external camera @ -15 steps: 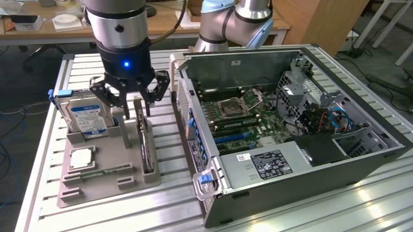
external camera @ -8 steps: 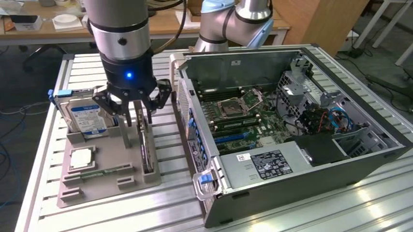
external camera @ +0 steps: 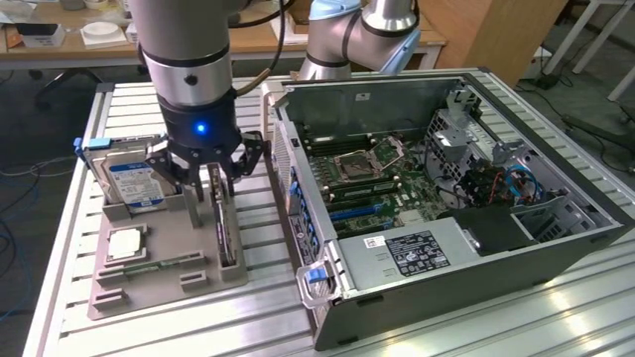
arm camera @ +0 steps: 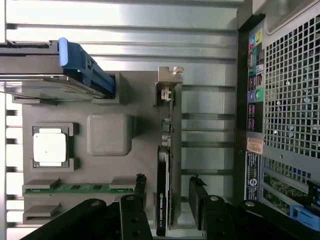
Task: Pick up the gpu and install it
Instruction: 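Pick up the gpu and move the gpu toward the slot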
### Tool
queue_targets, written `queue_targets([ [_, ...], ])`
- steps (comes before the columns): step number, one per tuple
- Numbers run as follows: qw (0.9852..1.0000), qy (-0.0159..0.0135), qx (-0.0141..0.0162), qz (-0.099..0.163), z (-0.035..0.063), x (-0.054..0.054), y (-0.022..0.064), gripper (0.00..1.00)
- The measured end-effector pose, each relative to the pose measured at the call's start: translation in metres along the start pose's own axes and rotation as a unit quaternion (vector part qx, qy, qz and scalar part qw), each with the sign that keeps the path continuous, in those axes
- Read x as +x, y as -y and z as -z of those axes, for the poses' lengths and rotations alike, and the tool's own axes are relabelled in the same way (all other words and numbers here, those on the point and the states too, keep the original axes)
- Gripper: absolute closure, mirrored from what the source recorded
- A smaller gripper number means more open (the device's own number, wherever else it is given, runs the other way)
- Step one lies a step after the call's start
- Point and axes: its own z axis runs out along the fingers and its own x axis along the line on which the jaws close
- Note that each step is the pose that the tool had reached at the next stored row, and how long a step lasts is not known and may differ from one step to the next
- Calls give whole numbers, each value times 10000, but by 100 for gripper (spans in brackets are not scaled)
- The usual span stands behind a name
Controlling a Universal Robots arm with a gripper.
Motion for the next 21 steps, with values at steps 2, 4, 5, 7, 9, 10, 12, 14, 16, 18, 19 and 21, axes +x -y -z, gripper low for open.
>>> queue_targets([
  [2, 10000, -1, -1, 0, -35, 0, 2, 53],
  [4, 10000, 0, -2, 0, -72, 1, 6, 53],
  [5, 10000, -1, -3, 0, -90, 1, 8, 53],
  [7, 10000, 0, -4, 0, -126, 1, 14, 53],
  [9, 10000, -3, -4, 24, -162, 2, 20, 53],
  [10, 10000, -4, -5, 64, -180, 2, 23, 53],
  [12, 9999, -9, -5, 102, -217, 3, 27, 53],
  [14, 9999, -11, -6, 103, -253, 3, 30, 53],
  [16, 9999, -11, -6, 103, -289, 3, 32, 53],
  [18, 9999, -11, -5, 103, -326, 4, 36, 53],
  [19, 9999, -11, -6, 103, -343, 3, 40, 53],
  [21, 9999, -11, -6, 103, -379, 4, 50, 53],
])
